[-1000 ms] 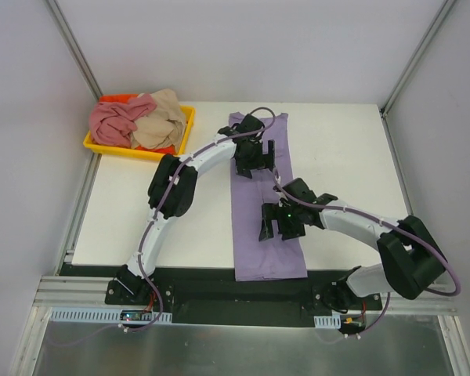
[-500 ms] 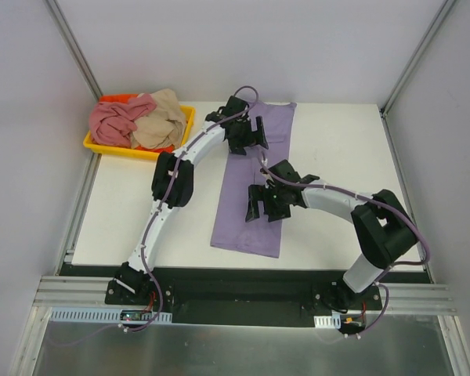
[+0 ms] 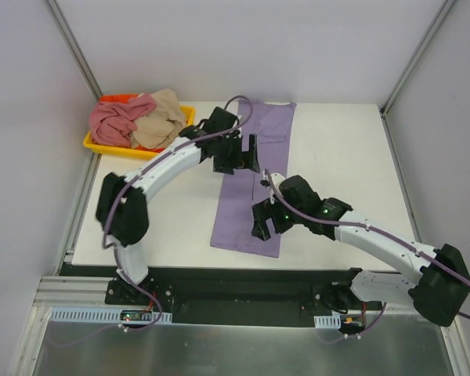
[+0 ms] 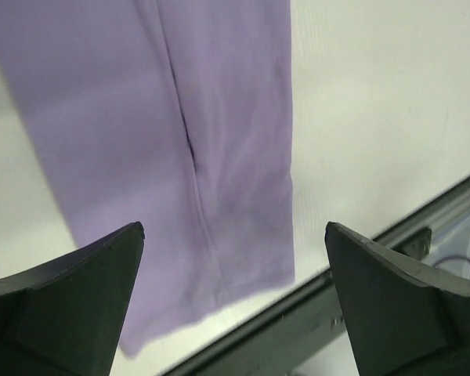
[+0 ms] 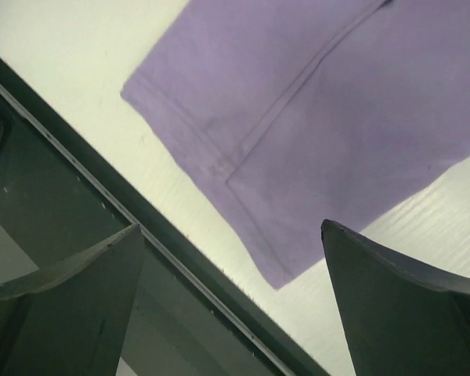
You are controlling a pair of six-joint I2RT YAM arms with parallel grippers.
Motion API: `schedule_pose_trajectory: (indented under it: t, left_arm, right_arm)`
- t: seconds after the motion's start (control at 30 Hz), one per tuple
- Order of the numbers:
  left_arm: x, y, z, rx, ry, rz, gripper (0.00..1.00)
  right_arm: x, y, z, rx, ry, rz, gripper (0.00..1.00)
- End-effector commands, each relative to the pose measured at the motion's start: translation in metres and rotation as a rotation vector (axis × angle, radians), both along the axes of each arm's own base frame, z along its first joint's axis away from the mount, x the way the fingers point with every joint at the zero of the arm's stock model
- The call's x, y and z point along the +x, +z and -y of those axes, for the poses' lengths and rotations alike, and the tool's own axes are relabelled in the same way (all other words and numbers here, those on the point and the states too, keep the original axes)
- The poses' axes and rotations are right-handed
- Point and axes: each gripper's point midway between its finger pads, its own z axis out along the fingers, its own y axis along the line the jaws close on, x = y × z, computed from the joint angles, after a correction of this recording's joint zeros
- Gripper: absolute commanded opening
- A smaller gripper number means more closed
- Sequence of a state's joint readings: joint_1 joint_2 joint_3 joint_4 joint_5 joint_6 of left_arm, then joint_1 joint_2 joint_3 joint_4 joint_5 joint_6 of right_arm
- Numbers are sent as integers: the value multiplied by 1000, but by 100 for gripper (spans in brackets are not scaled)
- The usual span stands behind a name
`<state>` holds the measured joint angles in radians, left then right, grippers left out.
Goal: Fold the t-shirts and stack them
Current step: Grab the bottom of the folded rectangular tshirt with both arms
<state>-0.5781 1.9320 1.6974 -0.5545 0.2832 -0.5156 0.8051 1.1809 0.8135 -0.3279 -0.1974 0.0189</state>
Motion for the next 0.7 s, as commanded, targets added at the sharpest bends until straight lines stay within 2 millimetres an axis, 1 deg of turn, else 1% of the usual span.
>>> schedule_pose_trajectory:
  t: [0.0,0.03,0.07,0.1,0.13,0.17,0.23,0.27,0.3,0.33,0.37,0.4,0.47,0.6,0.67]
  left_arm:
    - [-61,-18,-52,89,120,-65,99]
    - [-76,-23,-61,100,142,-80,99]
    - [-94,-35,-72,124,158,-110,99]
    - [-110,-43,-82,134,176,-133,99]
    - [-122,-47,-89,133,190,-142,99]
    - [-136,-56,-97,140,198,-162,99]
    - [-157,-66,-106,129,206,-187,97]
    - [-164,-69,-106,108,200,-195,92]
    - [-173,-75,-108,99,198,-212,89]
    - [-179,-79,-109,86,200,-222,85]
    - [-183,-82,-108,71,197,-230,78]
    - [-187,-86,-108,58,196,-237,73]
    - [-194,-95,-105,38,175,-269,62]
    - [-201,-111,-101,40,164,-328,55]
    - [-201,-118,-99,48,167,-347,52]
  right_arm:
    - [-37,-28,19,-161,67,-35,98]
    - [-45,-32,17,-176,70,-48,98]
    - [-51,-36,15,-192,82,-57,99]
    - [-58,-42,13,-207,102,-68,99]
    - [-62,-47,12,-223,104,-78,97]
    - [-64,-53,13,-245,102,-88,96]
    - [-62,-65,16,-286,61,-94,94]
    - [-61,-69,18,-308,47,-101,93]
    - [-62,-72,20,-323,49,-111,90]
    - [-57,-75,25,-356,27,-92,89]
    - [-56,-77,26,-368,29,-89,88]
    - [-56,-79,26,-375,39,-88,85]
    - [-56,-83,25,-381,60,-88,83]
    - [-53,-89,26,-433,74,-97,78]
    - [-53,-93,27,-445,77,-101,75]
